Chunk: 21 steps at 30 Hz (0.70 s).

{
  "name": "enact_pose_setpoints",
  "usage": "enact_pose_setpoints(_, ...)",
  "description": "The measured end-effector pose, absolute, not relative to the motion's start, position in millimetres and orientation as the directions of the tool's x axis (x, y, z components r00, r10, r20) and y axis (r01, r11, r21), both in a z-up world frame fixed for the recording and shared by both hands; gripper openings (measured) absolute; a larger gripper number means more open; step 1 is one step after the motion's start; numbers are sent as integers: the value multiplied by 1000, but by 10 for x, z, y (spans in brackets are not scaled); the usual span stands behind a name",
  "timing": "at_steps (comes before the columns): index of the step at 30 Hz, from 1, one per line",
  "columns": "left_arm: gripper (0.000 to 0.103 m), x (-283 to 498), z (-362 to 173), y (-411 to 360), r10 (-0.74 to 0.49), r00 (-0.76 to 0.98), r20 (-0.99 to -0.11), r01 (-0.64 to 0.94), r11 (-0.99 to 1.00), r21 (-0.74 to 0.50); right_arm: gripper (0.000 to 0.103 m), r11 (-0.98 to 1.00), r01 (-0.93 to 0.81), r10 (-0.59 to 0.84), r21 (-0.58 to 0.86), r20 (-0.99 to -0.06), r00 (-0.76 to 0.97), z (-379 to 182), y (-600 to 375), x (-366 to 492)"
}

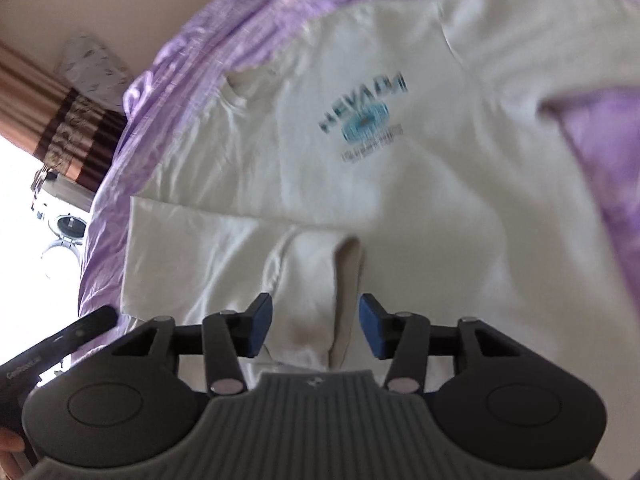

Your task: Fold small clothes

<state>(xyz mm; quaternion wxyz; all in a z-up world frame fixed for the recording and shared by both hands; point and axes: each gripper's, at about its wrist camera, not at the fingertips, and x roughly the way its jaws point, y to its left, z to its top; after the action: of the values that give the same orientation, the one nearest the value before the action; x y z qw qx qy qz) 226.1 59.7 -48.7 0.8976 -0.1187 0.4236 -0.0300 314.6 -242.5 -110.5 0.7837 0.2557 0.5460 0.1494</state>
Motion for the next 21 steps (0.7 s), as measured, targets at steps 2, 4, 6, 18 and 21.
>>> enact_pose_setpoints(2,57,2200,-561,683,-82,639,-765,-113,974,-199,44,810,96,522,579,-785,334,-1232,-2411,3136)
enact_pose_setpoints(4,57,2162,-582,770,-46,642,-765,-152,971,-186,43,783,141,545,606,-776,317,-1356,-2408,3123)
enact_pose_setpoints(6,57,2132,-575,863,-57,648,-760,-167,962,-215,39,769,171,550,616,-774,313,-1444,-2382,3122)
enact_pose_setpoints(18,57,2079,-498,1455,-73,693,-718,-287,885,-367,1,867,0,453,498,-787,418,-593,-1956,3321)
enact_pose_setpoints(21,57,2079,-419,1586,-56,718,-694,-311,866,-391,1,891,-89,432,444,-773,465,-164,-1727,3492)
